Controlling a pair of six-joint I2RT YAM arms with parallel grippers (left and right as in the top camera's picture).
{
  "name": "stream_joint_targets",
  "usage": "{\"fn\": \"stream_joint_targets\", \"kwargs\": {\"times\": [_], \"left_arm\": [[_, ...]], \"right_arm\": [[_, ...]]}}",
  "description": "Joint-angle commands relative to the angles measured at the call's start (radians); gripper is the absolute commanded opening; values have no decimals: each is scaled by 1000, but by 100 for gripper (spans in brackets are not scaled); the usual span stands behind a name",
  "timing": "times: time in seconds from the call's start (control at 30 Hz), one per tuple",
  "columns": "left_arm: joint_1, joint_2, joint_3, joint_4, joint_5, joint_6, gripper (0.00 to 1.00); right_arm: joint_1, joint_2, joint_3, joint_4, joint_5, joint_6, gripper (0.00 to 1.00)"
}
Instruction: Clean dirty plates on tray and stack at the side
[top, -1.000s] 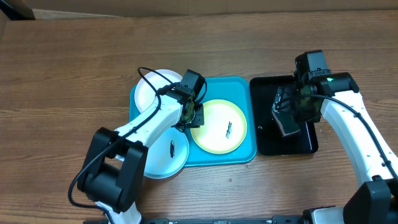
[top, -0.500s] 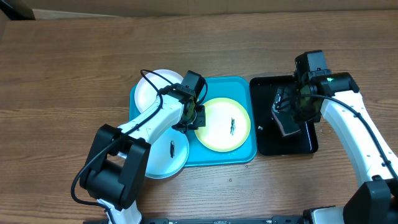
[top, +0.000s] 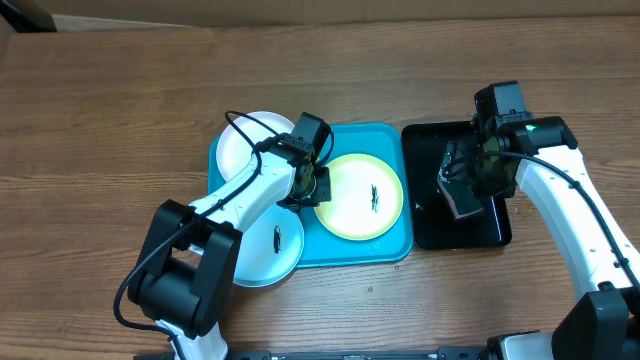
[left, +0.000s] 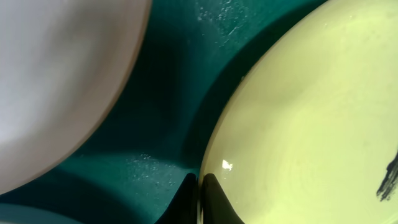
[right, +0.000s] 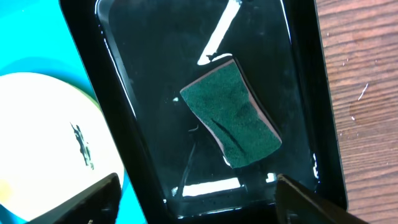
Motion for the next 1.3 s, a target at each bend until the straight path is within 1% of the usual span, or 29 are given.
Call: {"fn": "stream_joint_targets", "kwargs": {"times": [0.0, 0.17, 0.33, 0.43, 0.6, 0.77, 1.03, 1.17, 1.27], "left_arm": [[5, 13, -2, -14, -61, 17, 4], [8, 13, -2, -13, -66, 28, 4], [11, 13, -2, -28, -66, 28, 4], [11, 13, -2, -29, -65, 28, 4], [10, 13, -2, -28, -58, 28, 4], [10, 13, -2, -28, -59, 28, 4], [10, 13, -2, -27, -59, 27, 4], [10, 13, -2, -25, -59, 28, 4], [10, 13, -2, -26, -59, 28, 6]], "right_arm": [[5, -6, -3, 6, 13, -3, 78], [31, -6, -78, 72, 23, -42, 79], [32, -6, -188, 192, 121, -49, 79], [32, -6, -246, 261, 126, -52, 79], [32, -6, -315, 336, 130, -53, 79], [32, -6, -364, 420, 191, -56, 79], [28, -6, -372, 455, 190, -61, 79], [28, -6, -372, 465, 189, -105, 80], [28, -6, -372, 464, 189, -139, 78]]}}
